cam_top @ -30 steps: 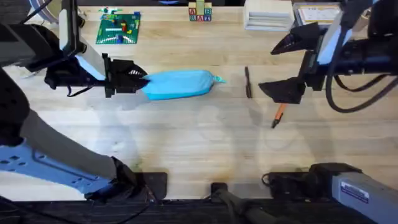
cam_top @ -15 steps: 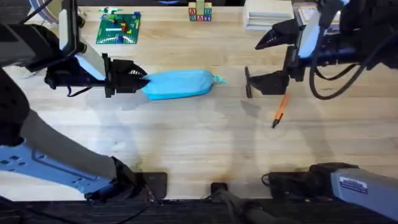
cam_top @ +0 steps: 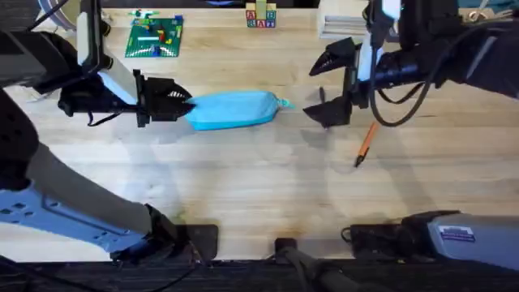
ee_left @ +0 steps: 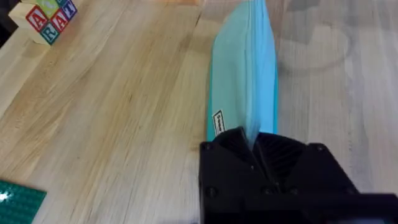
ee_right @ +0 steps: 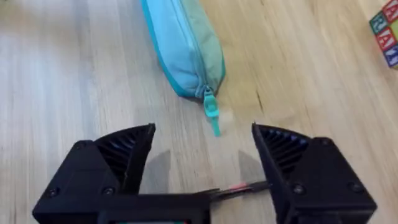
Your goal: Unzip the bag, pick up the pens from the table one at a time and place them inside, then zip the bag closed.
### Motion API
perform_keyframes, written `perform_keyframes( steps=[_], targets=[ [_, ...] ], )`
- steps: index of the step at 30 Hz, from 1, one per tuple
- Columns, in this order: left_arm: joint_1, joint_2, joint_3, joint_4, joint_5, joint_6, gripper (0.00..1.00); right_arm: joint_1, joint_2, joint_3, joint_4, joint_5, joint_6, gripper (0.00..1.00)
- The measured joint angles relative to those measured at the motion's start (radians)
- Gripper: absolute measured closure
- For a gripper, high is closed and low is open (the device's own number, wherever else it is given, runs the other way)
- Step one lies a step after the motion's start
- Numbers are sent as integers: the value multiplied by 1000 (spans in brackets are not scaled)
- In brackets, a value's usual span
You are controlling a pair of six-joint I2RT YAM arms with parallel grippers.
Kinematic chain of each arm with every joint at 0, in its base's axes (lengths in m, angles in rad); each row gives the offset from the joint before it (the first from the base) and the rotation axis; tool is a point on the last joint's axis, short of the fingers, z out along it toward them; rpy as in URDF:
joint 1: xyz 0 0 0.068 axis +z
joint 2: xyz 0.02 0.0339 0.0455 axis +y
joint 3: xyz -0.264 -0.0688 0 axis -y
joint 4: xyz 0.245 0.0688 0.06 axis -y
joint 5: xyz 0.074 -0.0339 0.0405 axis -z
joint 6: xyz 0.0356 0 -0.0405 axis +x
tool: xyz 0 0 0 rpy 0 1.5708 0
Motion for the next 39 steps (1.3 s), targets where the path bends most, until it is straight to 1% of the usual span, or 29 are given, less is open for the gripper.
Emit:
perform_keyframes(
  steps=[4,11,16,24,31,39],
  targets=[
    [0,0,0,0,0,0,958,16,27,0,19,0,0,67],
    [0,0,0,0,0,0,958,16,56,0,26,0,2,62],
    [0,0,0,0,0,0,958,16,106,0,30,0,5,56],
    [0,0,0,0,0,0,958,18,136,0,83,0,5,65],
    [0,0,0,0,0,0,958,52,194,0,154,0,5,91],
    [0,0,0,-2,0,0,958,77,252,1,188,0,18,94]
  ],
)
